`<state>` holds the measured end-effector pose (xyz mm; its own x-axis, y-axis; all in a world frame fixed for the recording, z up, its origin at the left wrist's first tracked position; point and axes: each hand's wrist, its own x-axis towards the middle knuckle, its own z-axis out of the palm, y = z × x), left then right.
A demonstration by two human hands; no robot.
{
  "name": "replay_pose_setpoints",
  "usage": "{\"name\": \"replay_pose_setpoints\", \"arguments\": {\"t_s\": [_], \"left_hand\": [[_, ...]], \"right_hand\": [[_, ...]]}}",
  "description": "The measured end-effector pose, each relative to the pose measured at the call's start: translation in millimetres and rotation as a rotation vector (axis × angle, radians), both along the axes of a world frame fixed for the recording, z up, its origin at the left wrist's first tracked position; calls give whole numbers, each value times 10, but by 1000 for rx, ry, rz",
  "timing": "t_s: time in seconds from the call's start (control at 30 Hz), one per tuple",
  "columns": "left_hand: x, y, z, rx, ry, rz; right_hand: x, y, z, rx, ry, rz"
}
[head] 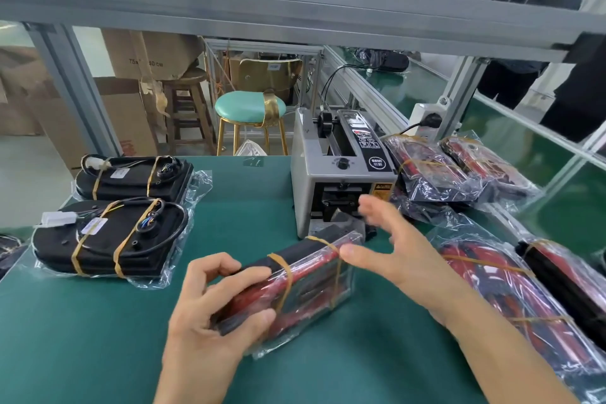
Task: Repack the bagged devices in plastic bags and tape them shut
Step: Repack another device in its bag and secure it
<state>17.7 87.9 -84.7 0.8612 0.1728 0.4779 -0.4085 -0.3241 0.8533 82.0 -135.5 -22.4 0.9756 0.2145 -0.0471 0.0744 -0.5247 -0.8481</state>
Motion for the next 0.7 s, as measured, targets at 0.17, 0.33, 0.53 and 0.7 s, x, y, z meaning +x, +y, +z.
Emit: {"name": "replay_pose_setpoints", "arguments": {"t_s": [0.17, 0.33, 0.53, 0.7], "left_hand": [[5, 14, 243, 365, 55, 67], [114, -421, 487, 674, 44, 67], [162, -564, 593, 729, 167, 63], [173, -557, 558, 714, 145, 9]], "right_hand": [[57, -66, -188, 193, -7, 140], [13, -69, -251, 351, -76, 128], [19, -71, -281, 489, -245, -13], [-65, -57, -320, 262, -510, -54]]}}
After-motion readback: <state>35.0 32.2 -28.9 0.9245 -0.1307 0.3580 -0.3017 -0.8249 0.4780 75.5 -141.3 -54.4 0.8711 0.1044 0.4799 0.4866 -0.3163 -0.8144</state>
